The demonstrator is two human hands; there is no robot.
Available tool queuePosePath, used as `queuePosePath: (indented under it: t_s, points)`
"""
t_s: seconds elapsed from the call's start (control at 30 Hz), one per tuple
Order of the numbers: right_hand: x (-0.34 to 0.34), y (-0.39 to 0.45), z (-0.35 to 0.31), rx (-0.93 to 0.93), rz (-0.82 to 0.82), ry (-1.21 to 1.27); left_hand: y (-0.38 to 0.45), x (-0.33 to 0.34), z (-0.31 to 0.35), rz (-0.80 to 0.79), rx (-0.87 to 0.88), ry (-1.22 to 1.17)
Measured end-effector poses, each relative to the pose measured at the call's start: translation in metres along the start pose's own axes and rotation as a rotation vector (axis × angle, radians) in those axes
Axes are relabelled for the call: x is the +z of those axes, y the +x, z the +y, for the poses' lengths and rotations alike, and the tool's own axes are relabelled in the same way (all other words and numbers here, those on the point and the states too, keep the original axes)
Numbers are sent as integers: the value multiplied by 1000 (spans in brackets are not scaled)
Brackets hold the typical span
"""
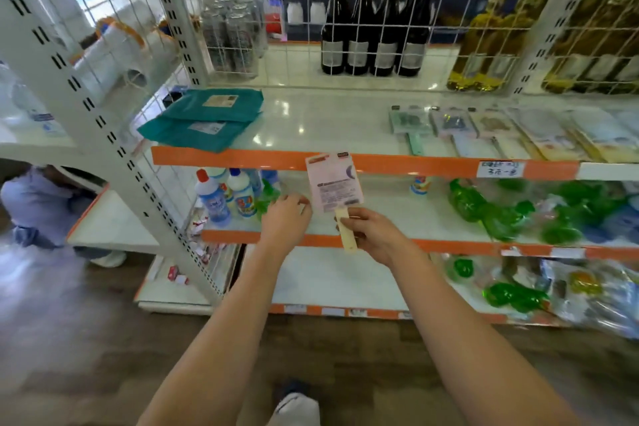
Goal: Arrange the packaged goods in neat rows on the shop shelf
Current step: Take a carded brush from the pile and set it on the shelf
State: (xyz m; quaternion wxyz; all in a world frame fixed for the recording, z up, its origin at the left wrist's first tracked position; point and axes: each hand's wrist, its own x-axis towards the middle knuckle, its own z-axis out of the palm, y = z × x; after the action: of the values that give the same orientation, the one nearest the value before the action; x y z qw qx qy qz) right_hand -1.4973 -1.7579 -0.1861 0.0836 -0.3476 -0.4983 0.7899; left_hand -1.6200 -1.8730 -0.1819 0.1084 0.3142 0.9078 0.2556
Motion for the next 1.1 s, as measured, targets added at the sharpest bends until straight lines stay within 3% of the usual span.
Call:
queuePosePath:
  t_s: [0.47,0.8,0.97,1.1]
  points:
    - [-25,-48,50,27,68,27,-56,25,8,-85,-95,-273]
    - [7,-52,74,40,43,37,-56,15,-2,-131,-382,-917]
    - [19,-55,78,54,-3,-73,-56,6,-11,-153,-435,-1138]
    - [26,-57,73,51,29,-195,-57,4,-15,-143,-428,-1150]
